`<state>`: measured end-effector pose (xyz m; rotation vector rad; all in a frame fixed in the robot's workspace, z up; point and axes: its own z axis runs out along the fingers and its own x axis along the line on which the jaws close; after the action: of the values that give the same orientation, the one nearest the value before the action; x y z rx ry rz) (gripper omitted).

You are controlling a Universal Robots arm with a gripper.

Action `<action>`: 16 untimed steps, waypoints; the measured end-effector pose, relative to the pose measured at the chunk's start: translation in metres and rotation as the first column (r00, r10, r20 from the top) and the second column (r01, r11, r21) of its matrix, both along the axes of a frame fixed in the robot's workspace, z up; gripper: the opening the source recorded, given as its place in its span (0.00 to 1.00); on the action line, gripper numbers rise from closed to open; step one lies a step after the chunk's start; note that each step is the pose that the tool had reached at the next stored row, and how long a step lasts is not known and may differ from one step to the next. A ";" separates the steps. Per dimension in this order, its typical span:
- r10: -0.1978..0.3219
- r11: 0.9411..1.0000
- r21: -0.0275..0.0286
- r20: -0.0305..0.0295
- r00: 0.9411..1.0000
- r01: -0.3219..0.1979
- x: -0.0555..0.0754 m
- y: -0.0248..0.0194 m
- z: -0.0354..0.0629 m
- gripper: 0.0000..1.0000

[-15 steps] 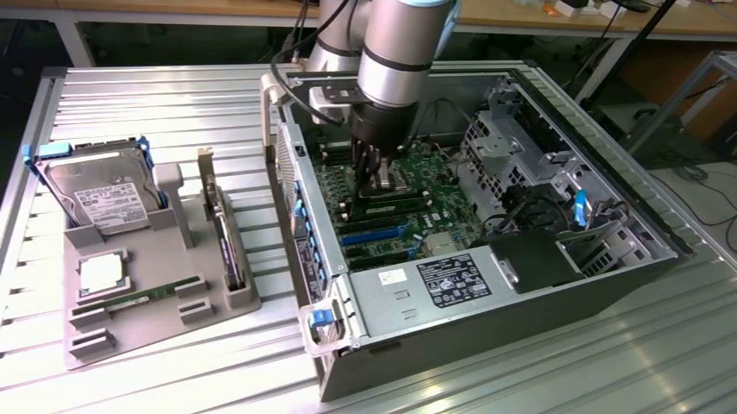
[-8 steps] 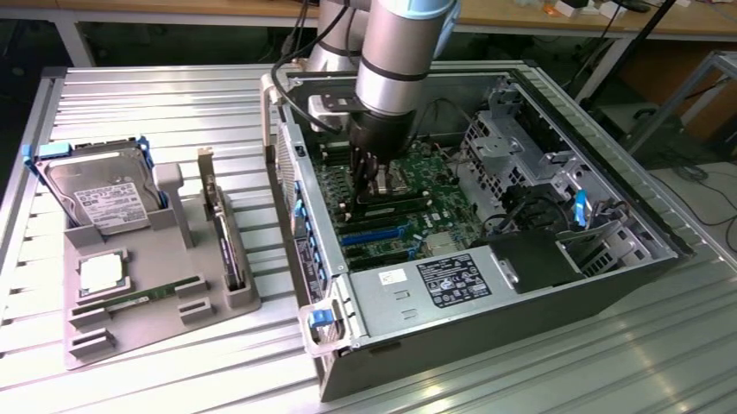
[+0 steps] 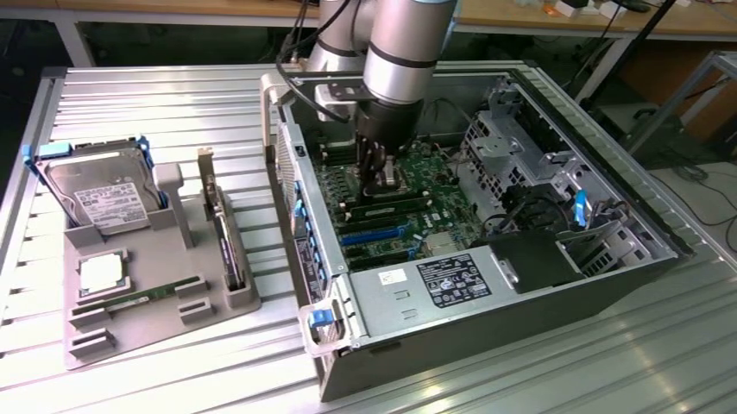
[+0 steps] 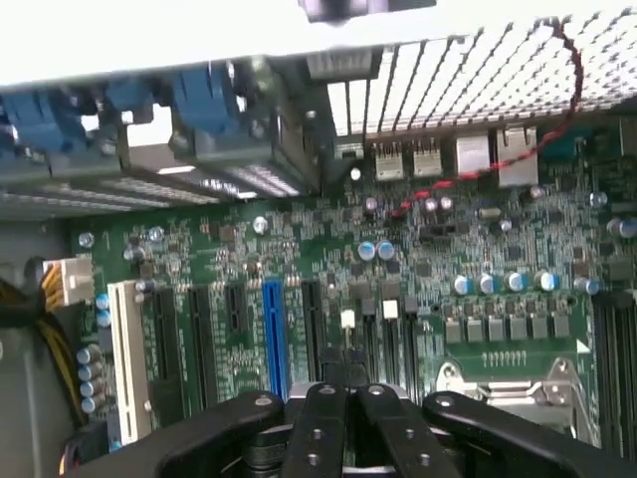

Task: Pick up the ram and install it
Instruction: 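Press down the ram until it locks into place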

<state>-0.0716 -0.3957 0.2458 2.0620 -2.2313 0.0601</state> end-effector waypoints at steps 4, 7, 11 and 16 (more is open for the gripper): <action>0.000 1.000 0.000 0.000 1.000 0.000 0.022 0.0000 0.0000 0.11; 0.000 1.000 0.000 0.000 1.000 0.000 0.040 0.0000 0.0000 0.11; 0.000 1.000 0.000 0.003 1.000 0.000 0.060 0.0000 0.0000 0.11; 0.003 1.000 0.000 0.037 0.999 -0.003 0.074 0.0000 -0.0001 0.11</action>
<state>0.0027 -0.3957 0.2457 2.0812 -2.2490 0.0991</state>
